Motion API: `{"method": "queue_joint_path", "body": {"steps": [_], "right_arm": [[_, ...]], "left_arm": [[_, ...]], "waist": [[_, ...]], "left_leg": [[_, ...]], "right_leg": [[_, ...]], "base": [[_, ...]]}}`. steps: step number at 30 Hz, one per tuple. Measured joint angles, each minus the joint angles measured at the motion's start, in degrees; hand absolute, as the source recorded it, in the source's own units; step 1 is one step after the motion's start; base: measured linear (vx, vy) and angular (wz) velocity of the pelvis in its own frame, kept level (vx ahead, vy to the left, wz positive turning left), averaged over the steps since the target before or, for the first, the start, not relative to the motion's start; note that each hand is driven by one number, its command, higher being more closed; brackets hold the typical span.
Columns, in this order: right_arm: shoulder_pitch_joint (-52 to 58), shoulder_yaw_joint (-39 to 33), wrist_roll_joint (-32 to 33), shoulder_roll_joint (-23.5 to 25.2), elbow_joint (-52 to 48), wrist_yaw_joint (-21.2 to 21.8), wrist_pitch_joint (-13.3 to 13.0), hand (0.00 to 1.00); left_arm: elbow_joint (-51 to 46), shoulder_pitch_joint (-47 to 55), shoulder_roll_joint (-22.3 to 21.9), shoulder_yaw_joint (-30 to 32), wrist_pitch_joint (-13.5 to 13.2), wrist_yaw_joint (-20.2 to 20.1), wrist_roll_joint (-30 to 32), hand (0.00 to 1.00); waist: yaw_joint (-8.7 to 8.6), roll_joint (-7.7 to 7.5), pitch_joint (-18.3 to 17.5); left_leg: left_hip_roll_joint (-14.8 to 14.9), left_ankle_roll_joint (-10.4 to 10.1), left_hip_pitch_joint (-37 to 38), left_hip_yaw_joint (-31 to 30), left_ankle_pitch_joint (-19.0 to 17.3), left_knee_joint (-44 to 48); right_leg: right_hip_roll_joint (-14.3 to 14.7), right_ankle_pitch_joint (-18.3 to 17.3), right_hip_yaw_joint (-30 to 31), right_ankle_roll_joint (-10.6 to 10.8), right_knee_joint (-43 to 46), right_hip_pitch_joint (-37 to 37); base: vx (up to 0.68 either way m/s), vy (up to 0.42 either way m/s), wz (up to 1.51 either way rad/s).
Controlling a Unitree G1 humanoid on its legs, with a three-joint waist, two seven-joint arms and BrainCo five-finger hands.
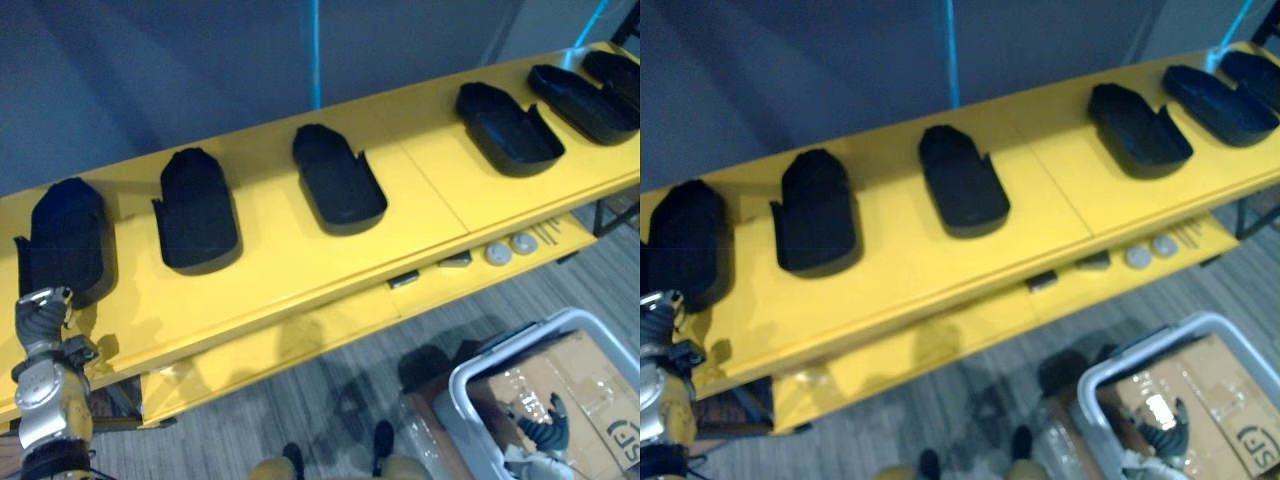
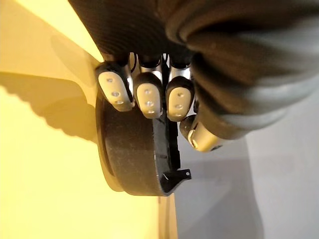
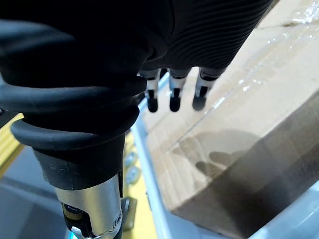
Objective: Walk over and take plastic housings, then place them on the shelf
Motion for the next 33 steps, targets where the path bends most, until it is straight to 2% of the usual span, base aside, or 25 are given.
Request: {"method": "queue_joint_path", "body": {"steps": [1, 6, 7, 10, 12, 15, 20, 21, 25, 29, 31, 32, 33], "right_arm": [[0.00, 0.00, 0.01, 0.01, 0.00, 0.00, -0.08, 0.00], [0.92, 0.19, 0.01, 2.27, -2.34, -1.04, -1.13, 0.00], [1.27, 1.10, 0.02, 2.82, -2.65, -1.24, -1.10, 0.00], [1.94, 2.23, 0.01, 3.73, -2.79, -1.28, -0.67, 0.00], [2.01, 2.23, 0.04, 4.44, -2.79, -1.30, -0.58, 0.00], [2.00, 2.18, 0.03, 4.65, -2.82, -1.33, -0.09, 0.00], [3.96, 2.12, 0.03, 4.83, -2.27, -1.48, 0.37, 0.00], [4.12, 2.08, 0.04, 4.83, -1.82, -1.68, 0.38, 0.00], [5.34, 1.56, 0.03, 4.81, -1.11, -2.29, 0.44, 0.00], [5.40, 0.48, 0.01, 4.82, 0.34, -2.28, 0.58, 0.00], [5.30, 0.27, 0.01, 4.68, 0.34, -2.28, 0.68, 0.00], [5.32, 0.26, 0.01, 4.69, 0.34, -2.28, 0.84, 0.00], [5.33, 0.26, -0.02, 4.69, 0.39, -2.28, 1.28, 0.00]], "left_arm": [[-0.01, 0.01, 0.00, 0.00, 0.22, 0.29, -0.03, 0.00], [-4.35, 3.65, -1.61, 1.90, 0.23, 6.20, 0.52, 0.00], [-5.97, 5.31, -3.31, 3.56, -0.96, 8.65, 0.63, 0.00], [-10.29, 8.19, -6.71, 6.02, -2.48, 11.49, 1.25, 0.00], [-16.09, 10.77, -8.96, 7.41, -3.85, 12.25, 2.53, 0.00], [-26.22, 13.83, -9.58, 7.47, -6.56, 12.05, 3.04, 0.00], [-39.61, 13.72, -11.60, 6.19, -10.68, 7.18, 3.03, 0.00], [-40.85, 13.56, -11.59, 5.74, -10.82, 5.94, 2.99, 1.00], [-41.72, 10.98, -11.31, 1.57, -9.91, 4.26, 3.29, 1.00], [-40.20, 5.72, -9.25, -0.96, -5.82, 4.05, 3.29, 1.00], [-34.62, 2.22, -5.27, -1.86, -3.04, 4.02, 2.93, 1.00], [-33.03, 1.32, -4.50, -2.12, -2.59, 4.04, 2.87, 0.00], [-30.68, 0.05, -3.71, -2.38, -1.80, 4.04, 2.74, 0.00]], "waist": [[0.00, 0.00, 0.00], [0.19, 0.00, 0.00], [0.65, -0.08, -0.09], [2.02, -0.13, -0.20], [2.07, -0.39, -0.58], [3.29, -0.71, -0.81], [2.79, -0.09, -2.69], [2.43, 0.01, -2.91], [1.53, 0.76, -3.51], [1.04, 0.72, -3.60], [-0.15, 0.65, -3.64], [-0.50, 0.65, -3.64], [-0.97, 0.58, -3.68]], "left_leg": [[-0.01, 0.00, 0.01, 0.01, 0.00, 0.02], [0.03, 0.01, 0.08, -1.00, 0.00, 0.10], [0.07, 0.01, 0.37, -1.13, 0.00, 0.05], [0.09, 0.01, 1.13, -1.52, 0.02, -0.32], [-0.01, 0.00, 1.09, -2.55, 0.02, -0.35], [-0.13, 0.03, 1.14, -2.74, 0.06, -0.32], [-0.69, 0.03, 1.88, -3.87, 0.05, -0.48], [-0.68, 0.03, 1.87, -3.87, 0.04, -0.48], [-0.50, 0.02, 1.99, -3.25, 0.03, -0.45], [-0.17, 0.01, 1.98, -1.60, 0.03, -0.48], [-0.19, 0.02, 1.97, -0.69, 0.04, -0.53], [-0.21, 0.02, 1.97, -0.55, 0.04, -0.54], [-0.22, 0.03, 1.97, -0.23, 0.04, -0.56]], "right_leg": [[-0.02, 0.00, 0.01, 0.00, 0.02, 0.01], [0.00, -0.10, -1.06, 0.03, -0.29, 0.75], [0.06, -0.10, -1.30, 0.04, -0.69, 1.34], [0.16, -0.09, -1.71, 0.04, -1.33, 2.45], [0.08, -0.09, -3.04, 0.05, -1.83, 3.23], [-0.01, -0.09, -3.28, 0.05, -1.98, 3.50], [-0.36, -0.07, -4.12, 0.07, -2.74, 5.12], [-0.35, -0.06, -4.10, 0.07, -2.76, 5.12], [-0.11, 0.12, -3.20, 0.27, -2.88, 4.95], [0.28, 0.73, -1.38, 0.23, -2.92, 3.93], [0.35, 1.48, -0.79, 0.07, -3.69, 3.74], [0.35, 1.52, -0.65, 0.08, -3.69, 3.64], [0.37, 1.60, -0.32, 0.10, -3.69, 3.47]], "base": [[0.00, 0.000, 0.00], [0.00, -0.010, 0.07], [0.01, -0.013, 0.11], [0.02, -0.010, 0.08], [0.02, -0.010, 0.24], [0.01, -0.006, 0.09], [0.00, 0.003, 0.11], [0.00, 0.000, 0.00], [-0.02, -0.009, -0.09], [-0.03, -0.009, -0.22], [-0.01, 0.000, -0.21], [-0.01, 0.004, -0.13], [0.00, 0.008, -0.22]]}}
